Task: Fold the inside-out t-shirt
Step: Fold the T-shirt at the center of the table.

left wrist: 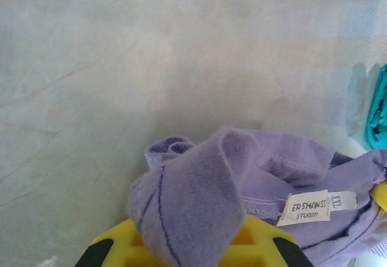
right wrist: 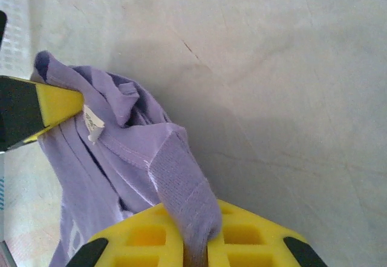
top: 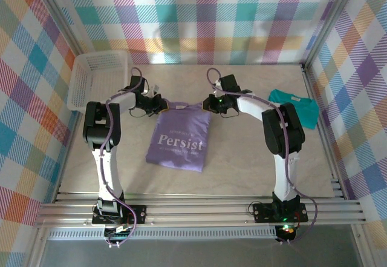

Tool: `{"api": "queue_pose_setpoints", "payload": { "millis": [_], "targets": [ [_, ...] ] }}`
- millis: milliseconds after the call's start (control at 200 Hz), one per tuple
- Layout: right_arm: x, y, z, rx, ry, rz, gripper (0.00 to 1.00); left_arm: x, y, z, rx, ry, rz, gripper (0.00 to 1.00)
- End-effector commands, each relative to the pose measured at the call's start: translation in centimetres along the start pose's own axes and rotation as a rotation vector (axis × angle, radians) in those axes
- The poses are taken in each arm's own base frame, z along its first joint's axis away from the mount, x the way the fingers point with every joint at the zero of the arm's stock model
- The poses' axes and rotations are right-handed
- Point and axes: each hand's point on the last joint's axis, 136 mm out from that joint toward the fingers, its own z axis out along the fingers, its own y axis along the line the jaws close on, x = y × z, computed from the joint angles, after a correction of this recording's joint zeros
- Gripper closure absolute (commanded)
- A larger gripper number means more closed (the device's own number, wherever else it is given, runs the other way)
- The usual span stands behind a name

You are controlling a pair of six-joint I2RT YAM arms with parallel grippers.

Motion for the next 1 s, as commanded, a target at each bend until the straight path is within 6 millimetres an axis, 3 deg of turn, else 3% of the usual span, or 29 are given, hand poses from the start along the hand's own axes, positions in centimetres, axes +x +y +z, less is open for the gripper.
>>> {"api": "queue_pose_setpoints", "payload": {
  "millis": [0,130,255,400,500,555,685,795,880,995],
  "targets": [
    [-2.6,1.1,-1.1,-0.037,-0.079,-0.061,1.00,-1.6,-1.7,-1.4,0.032,-0.064,0.000,1.00],
    [-5.2,1.8,-1.9,-0.054,-0.131,-0.095,1.00,-4.3,-4.1,-2.6,0.085,-0.156,0.026,1.00],
    [-9.8,3.4,-4.8,-0.074,-0.232,-0.157,1.00,-7.7,-8.6,-5.6,0.148,-0.258,0.077,1.00],
    [-15.7,7.8,-10.9,-0.127,-0.379,-0.276,1.00,-11.3,-15.8,-11.0,0.226,-0.383,0.172,1.00],
    [-17.5,11.2,-14.7,-0.152,-0.446,-0.379,1.00,-11.7,-20.0,-13.8,0.270,-0.432,0.244,1.00],
    [-17.8,12.7,-16.5,-0.162,-0.476,-0.428,1.00,-11.2,-21.3,-14.6,0.279,-0.443,0.273,1.00],
    [-16.2,13.9,-18.2,-0.192,-0.479,-0.491,1.00,-8.2,-22.3,-14.3,0.282,-0.427,0.326,1.00],
    [-12.6,13.1,-18.0,-0.244,-0.443,-0.489,1.00,-4.8,-21.1,-13.3,0.258,-0.407,0.341,1.00],
    [-8.5,11.8,-16.9,-0.283,-0.373,-0.441,1.00,-0.8,-19.4,-11.8,0.255,-0.364,0.316,1.00],
    [-2.5,9.3,-15.9,-0.281,-0.278,-0.359,1.00,6.7,-16.5,-9.8,0.203,-0.290,0.319,1.00]
  ]
}}
